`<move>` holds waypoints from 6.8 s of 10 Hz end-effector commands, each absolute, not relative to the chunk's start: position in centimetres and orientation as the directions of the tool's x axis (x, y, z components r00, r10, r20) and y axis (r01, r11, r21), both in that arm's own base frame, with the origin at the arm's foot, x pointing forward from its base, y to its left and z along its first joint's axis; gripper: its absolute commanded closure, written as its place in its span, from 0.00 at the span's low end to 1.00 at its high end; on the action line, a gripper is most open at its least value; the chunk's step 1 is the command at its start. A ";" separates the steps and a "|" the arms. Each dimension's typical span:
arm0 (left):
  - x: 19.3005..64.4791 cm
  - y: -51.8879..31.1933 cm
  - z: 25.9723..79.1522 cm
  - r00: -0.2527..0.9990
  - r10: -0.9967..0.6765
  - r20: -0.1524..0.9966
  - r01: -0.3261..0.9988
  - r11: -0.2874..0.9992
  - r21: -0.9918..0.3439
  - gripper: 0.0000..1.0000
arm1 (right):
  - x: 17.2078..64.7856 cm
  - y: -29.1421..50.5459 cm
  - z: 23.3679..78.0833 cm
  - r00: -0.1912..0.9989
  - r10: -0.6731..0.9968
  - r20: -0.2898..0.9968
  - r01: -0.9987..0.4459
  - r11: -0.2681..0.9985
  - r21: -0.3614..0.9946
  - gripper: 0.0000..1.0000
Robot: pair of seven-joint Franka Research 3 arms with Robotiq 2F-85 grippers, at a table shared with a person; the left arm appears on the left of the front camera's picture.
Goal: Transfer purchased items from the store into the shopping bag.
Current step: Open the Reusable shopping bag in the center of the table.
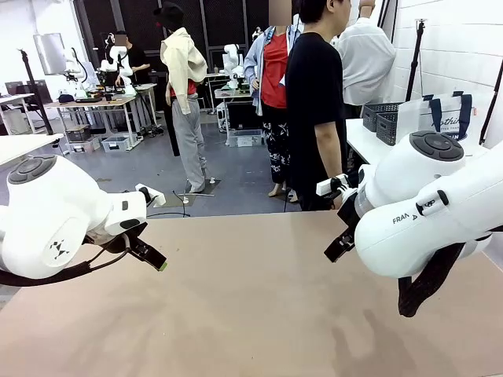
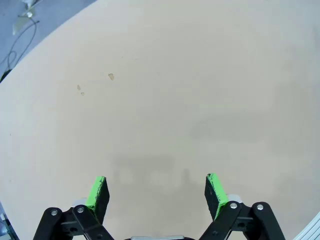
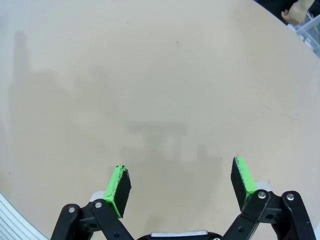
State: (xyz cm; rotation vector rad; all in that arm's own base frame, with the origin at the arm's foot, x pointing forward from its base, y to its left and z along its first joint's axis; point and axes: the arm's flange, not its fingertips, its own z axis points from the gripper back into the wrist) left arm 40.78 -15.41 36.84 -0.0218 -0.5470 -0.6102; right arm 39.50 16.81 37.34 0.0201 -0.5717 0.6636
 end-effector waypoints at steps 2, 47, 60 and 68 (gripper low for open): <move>40.8 -15.3 36.8 0.684 -0.536 0.494 0.548 0.825 0.138 0.00 | 39.5 16.8 37.3 0.640 0.576 0.508 -0.587 0.794 -0.160 0.00; 40.8 -15.3 36.8 0.684 -0.536 0.494 0.548 0.825 0.138 0.00 | 39.5 16.8 37.3 0.640 0.576 0.508 -0.587 0.794 -0.160 0.00; 40.8 -15.3 36.8 0.684 -0.536 0.494 0.548 0.825 0.138 0.00 | 39.5 16.8 37.3 0.640 0.576 0.508 -0.587 0.794 -0.160 0.00; 40.8 -15.3 36.8 0.684 -0.536 0.494 0.548 0.825 0.138 0.00 | 39.5 16.8 37.3 0.640 0.576 0.508 -0.587 0.794 -0.160 0.00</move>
